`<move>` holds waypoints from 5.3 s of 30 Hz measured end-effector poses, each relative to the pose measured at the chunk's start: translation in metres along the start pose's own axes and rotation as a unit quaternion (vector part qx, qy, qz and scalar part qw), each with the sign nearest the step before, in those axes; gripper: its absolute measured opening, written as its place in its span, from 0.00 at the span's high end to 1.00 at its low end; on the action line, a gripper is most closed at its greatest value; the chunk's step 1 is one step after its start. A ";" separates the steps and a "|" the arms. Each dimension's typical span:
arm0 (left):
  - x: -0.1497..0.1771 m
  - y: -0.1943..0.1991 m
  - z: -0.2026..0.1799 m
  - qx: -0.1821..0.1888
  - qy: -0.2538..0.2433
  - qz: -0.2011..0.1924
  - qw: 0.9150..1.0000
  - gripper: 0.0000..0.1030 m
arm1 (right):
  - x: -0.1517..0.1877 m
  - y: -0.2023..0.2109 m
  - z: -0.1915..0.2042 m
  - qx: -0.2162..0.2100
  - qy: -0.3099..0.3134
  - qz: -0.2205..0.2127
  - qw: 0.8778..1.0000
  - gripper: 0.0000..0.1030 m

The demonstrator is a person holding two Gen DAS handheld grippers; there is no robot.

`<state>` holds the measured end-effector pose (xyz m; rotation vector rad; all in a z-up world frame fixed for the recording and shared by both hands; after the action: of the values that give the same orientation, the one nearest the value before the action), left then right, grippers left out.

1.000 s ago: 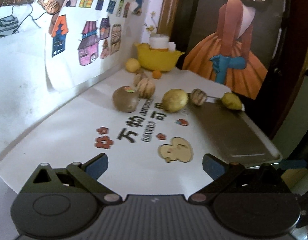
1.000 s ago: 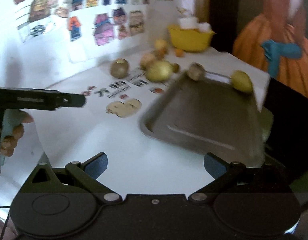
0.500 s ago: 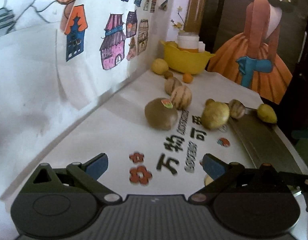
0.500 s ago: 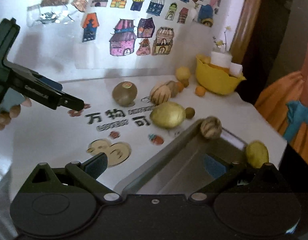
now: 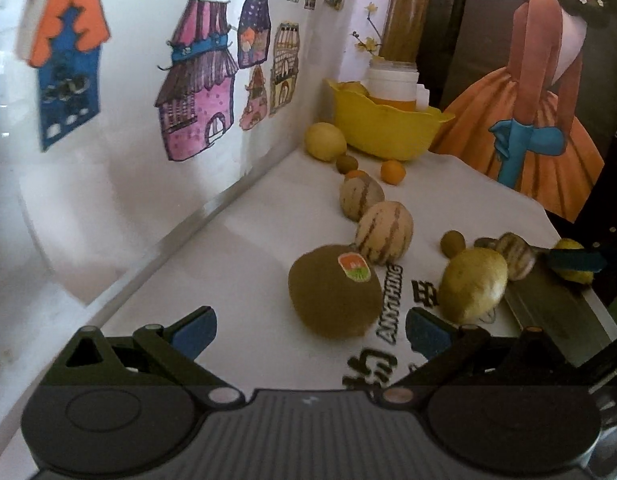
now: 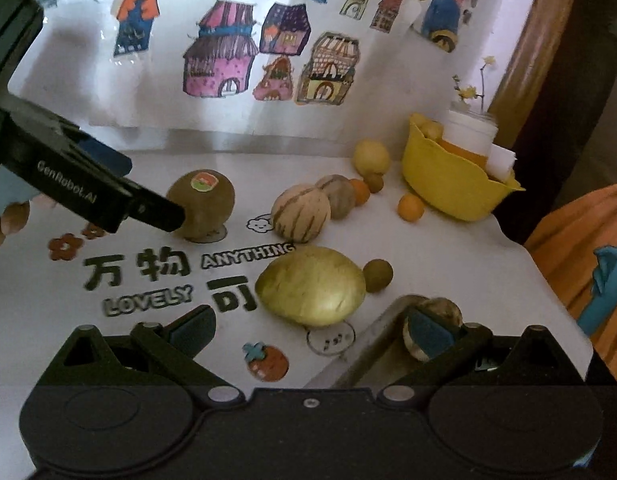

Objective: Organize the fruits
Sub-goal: 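Grasp the brown kiwi with the left tool while the right tool grasps a yellow pear, then carry the kiwi in the left tool while the right tool carries the pear to the tray, then open the left tool to set the kiwi on the tray while the right tool releases the pear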

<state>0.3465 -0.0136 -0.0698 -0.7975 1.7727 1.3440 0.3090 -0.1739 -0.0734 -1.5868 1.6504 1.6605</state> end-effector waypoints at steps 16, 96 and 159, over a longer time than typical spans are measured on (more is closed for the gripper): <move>-0.005 -0.035 -0.002 0.018 0.020 0.003 1.000 0.13 | -0.001 -0.040 -0.007 -0.014 -0.018 0.014 1.000 0.20; 0.012 -0.051 -0.198 0.167 -0.055 0.023 0.984 0.38 | 0.108 0.082 -0.148 0.124 -0.148 0.016 0.981 0.28; 0.022 0.084 -0.162 0.124 -0.044 -0.041 0.990 0.01 | 0.077 0.194 -0.073 0.156 -0.143 -0.054 0.976 0.01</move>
<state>0.2327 -0.1496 -0.0217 -0.6557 1.7741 1.0629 0.1578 -0.3264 -0.0197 -1.2017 1.5540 1.4154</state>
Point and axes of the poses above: each gripper's, at about its wrist camera, not at the fingertips, and y roughly against the way its jaws point, z to its left, x to its underside, the point moved 9 cm from there along -y, roughly the way its jaws point, and after that the axes turned 10 degrees about -z, right-handed, at the moved point
